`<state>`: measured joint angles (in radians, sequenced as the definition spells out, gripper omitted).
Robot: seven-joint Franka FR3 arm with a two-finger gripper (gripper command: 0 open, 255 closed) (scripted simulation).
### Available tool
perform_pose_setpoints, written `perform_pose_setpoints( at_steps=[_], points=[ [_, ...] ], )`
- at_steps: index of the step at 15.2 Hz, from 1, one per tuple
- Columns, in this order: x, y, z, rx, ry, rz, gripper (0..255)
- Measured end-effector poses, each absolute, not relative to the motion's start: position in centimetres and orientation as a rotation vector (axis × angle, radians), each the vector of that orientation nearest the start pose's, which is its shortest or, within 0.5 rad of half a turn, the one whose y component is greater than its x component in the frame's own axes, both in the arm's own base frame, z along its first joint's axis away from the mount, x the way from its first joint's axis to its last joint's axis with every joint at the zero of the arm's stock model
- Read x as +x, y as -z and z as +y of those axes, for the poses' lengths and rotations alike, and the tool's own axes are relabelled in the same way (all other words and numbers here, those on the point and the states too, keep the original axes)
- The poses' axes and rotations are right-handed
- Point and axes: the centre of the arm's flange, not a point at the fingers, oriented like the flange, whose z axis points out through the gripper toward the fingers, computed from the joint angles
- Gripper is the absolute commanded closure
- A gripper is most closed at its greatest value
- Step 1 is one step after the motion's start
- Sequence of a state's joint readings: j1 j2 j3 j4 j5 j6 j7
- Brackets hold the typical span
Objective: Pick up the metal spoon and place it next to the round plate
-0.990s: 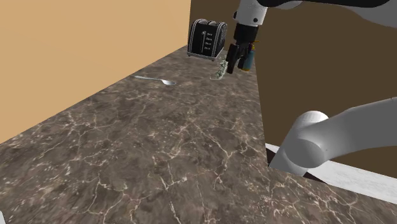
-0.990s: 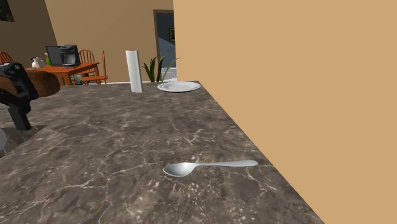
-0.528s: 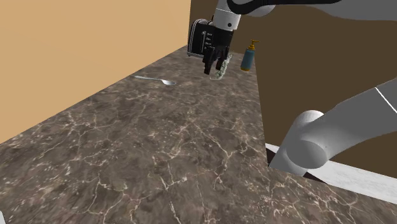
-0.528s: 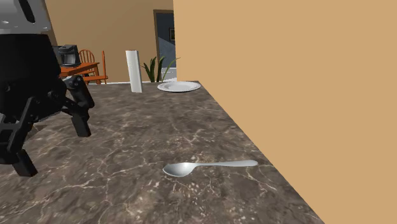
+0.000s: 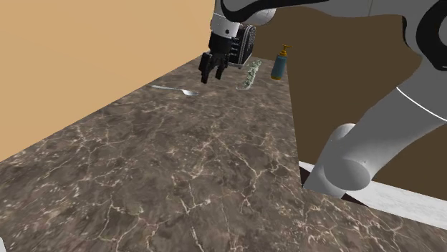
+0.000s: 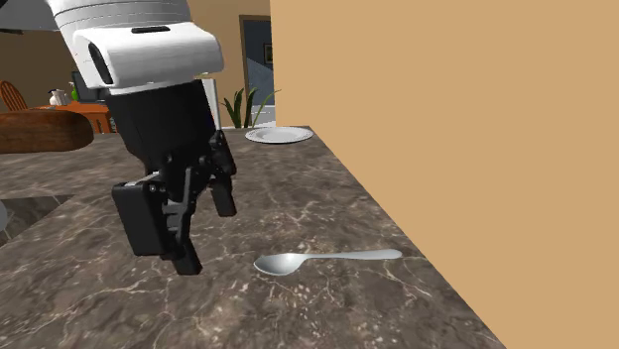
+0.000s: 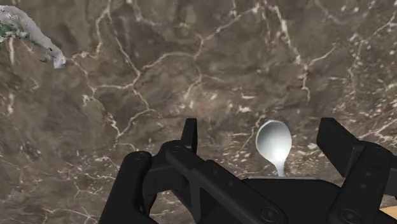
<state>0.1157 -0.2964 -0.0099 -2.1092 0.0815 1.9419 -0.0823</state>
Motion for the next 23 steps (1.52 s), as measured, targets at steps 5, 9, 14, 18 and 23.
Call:
perform_pose_setpoints(
  at_steps=[5, 9, 14, 18, 23],
  points=[
    [52.7, -54.4, 8.7, -3.005, 0.247, -0.300, 0],
    [56.7, -53.9, 11.1, -2.974, 0.287, -0.340, 0],
    [59.1, -52.4, 12.8, -2.956, 0.310, -0.363, 0],
    [59.6, -50.2, 13.3, -2.955, 0.310, -0.363, 0],
    [59.7, -49.6, 13.4, -2.955, 0.311, -0.363, 0]
  ],
)
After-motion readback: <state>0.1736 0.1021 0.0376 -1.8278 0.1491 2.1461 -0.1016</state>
